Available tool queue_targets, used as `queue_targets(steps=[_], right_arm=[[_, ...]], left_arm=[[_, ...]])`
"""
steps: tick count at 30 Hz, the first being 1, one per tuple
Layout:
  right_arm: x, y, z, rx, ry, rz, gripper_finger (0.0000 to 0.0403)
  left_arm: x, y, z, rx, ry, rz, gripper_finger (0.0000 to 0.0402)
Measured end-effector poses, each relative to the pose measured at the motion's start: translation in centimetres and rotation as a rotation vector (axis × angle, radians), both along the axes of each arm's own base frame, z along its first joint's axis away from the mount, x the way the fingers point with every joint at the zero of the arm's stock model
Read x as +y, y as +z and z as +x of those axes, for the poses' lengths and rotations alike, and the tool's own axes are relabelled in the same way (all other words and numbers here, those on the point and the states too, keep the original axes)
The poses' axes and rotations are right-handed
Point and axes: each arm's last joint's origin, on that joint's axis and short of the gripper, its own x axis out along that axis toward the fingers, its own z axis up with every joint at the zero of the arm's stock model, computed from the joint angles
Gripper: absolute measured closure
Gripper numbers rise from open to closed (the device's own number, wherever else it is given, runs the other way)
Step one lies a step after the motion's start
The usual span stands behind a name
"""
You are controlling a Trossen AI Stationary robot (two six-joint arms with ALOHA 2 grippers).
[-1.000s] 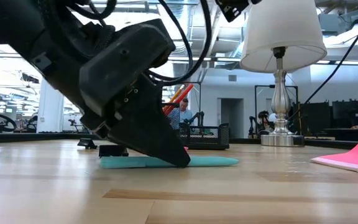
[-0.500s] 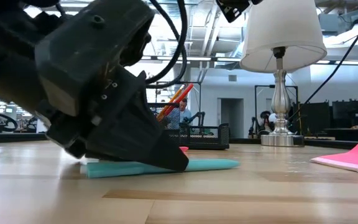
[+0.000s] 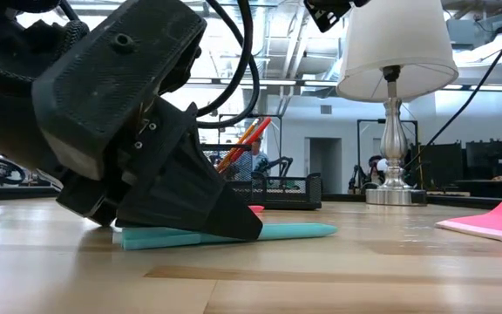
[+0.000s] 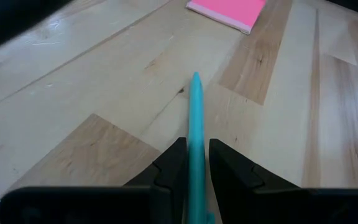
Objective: Pick and place office supplies into organizer
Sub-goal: Put the blue pen into the top left compartment of the black desk organizer
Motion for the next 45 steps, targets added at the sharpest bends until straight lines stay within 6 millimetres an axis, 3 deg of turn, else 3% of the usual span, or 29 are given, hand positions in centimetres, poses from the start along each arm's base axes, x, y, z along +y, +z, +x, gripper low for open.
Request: queue_targets(steps=[5,12,20,29,39,45], right_arm=[[0.0,0.0,0.0,0.001,0.000,0.000,0.0403],[0.0,0.0,0.0,-0.001,0.000,-0.001,0.0403],[0.0,0.1,0.1,-0.036,0.040,-0.062,0.0403],[-0.1,1.4,0.8,-0.221,0.077,-0.144,0.0403],[-0.3,1.6,1.0,-0.279,0.110,-0.223,0.0403],[-0.3,1.6,1.0,-0.282,0.113,-0.228,0.0403]], left_arm=[[0.3,-0.1,0.1,0.011,0.019,0.002,0.0344],[2.1,0.2,1.4,0.030,0.054,-0.039,0.0389],[2.1,0.3,1.8,-0.014,0.061,-0.039,0.0378],[2.8,0.3,2.4,-0.052,0.101,0.004,0.0342],[1.2,0.4,1.3,-0.082,0.081,-0.034,0.0309],[0.1,0.1,0.0,-0.064,0.077,-0.014,0.0314]])
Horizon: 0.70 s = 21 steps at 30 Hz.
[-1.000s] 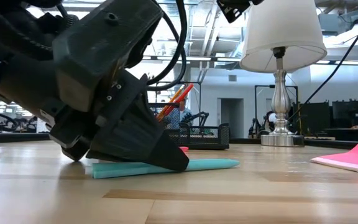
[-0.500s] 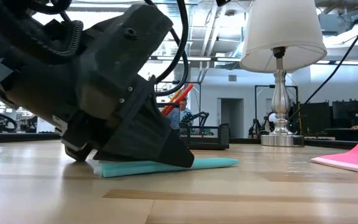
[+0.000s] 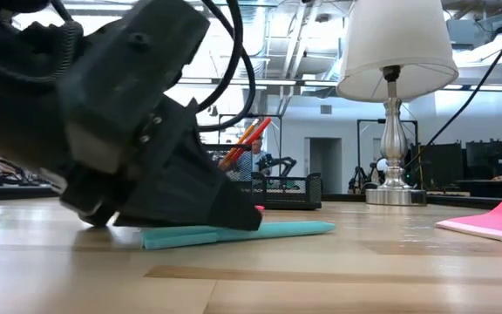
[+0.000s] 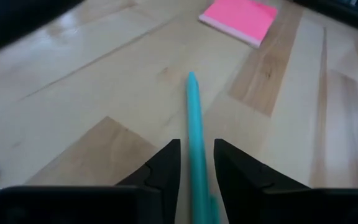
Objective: Pick and place office supplies into organizer
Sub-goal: Put the blue pen into the top left compartment of the black desk organizer
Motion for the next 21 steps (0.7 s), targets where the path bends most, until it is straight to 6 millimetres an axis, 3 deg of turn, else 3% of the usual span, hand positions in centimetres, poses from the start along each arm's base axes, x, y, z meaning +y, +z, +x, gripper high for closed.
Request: queue_targets(steps=[8,21], right_arm=[[0.1,0.0,0.0,0.006,0.002,0.008,0.0403],[0.1,-0.2,-0.1,0.030,0.001,0.011,0.0403]], left_arm=[[-0.3,-0.1,-0.3,0.034,-0.034,-0.002,0.0320],[-1.4,-0.2,-1.3,0.033,-0.062,0.010,0.0254]])
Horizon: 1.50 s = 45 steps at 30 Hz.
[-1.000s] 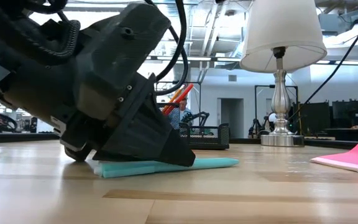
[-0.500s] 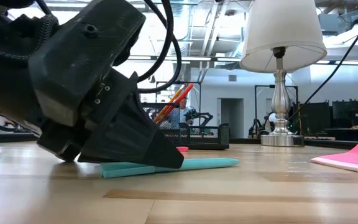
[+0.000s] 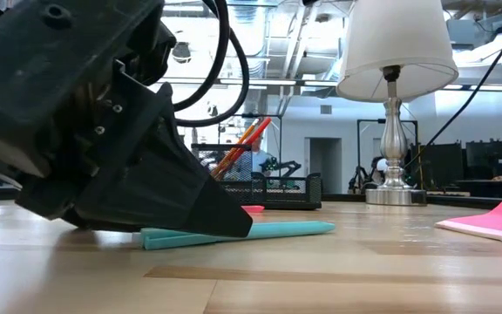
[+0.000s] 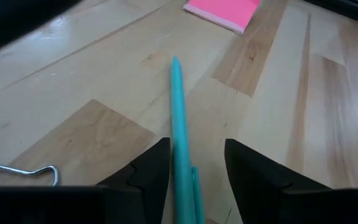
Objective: Pick and place office supplies into organizer
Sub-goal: Put the blue pen into the top left compartment of the black desk organizer
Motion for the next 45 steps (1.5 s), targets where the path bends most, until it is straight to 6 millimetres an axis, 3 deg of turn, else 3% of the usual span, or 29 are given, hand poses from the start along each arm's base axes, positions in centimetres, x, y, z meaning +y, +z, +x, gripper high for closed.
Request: queue_targets(steps=[34,45], right_arm=[[0.2,-0.2,-0.1,0.053,-0.037,0.092,0.0403],[2.5,-3.4,-0.4,0.155,0.031,0.097,0.0403]], left_arm=[[0.4,0.1,0.4,-0.014,0.006,0.057,0.0264],[0.1,0.1,0.1,-0.015,0.004,0.060,0.0264]])
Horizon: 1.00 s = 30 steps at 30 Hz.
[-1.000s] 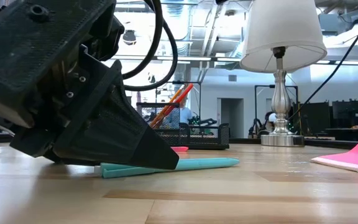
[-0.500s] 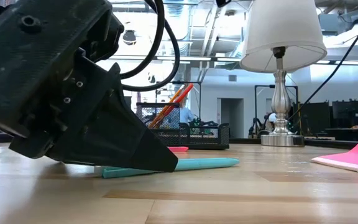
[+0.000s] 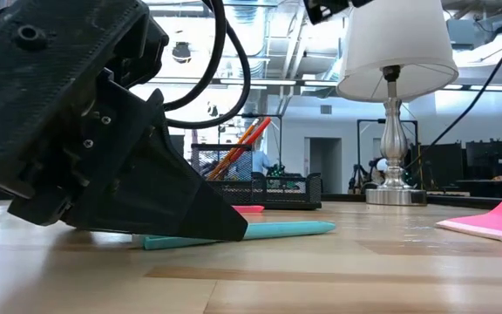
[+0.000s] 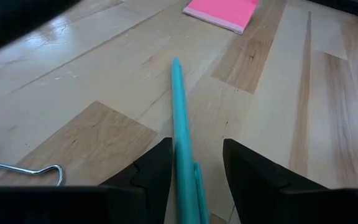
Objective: Pick and place office supplies into organizer
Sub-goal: Put the blue pen into the top left compartment of the black desk organizer
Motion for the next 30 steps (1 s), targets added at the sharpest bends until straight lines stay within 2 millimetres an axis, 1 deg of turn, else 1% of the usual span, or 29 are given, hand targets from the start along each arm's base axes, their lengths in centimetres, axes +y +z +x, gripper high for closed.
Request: queue_targets(steps=[5,9,13,18,24,30], right_arm=[[1.0,-0.7,-0.1,0.030,0.013,0.028,0.0403],[1.9,-1.2,-0.4,0.054,0.043,0.033,0.0403],[2.9,-1.6,-0.6,0.105,0.039,0.085,0.0403],[4.5,-1.7,-1.0,0.143,0.068,0.116,0.0403],[6.6,-1.9,-1.7,0.177,0.141,0.104,0.0403],[7.9,-1.9,-2.2,0.178,0.192,0.099,0.0403]], left_arm=[[0.0,0.0,0.0,0.002,0.002,0.000,0.0264],[0.1,-0.5,0.0,0.008,0.009,0.015,0.0264],[0.6,-1.0,0.3,0.017,0.026,0.031,0.0269],[1.1,-1.6,0.7,0.014,0.050,0.065,0.0295],[1.0,-2.0,0.5,0.001,0.055,0.104,0.0322],[1.0,-2.0,0.4,0.002,0.058,0.107,0.0346]])
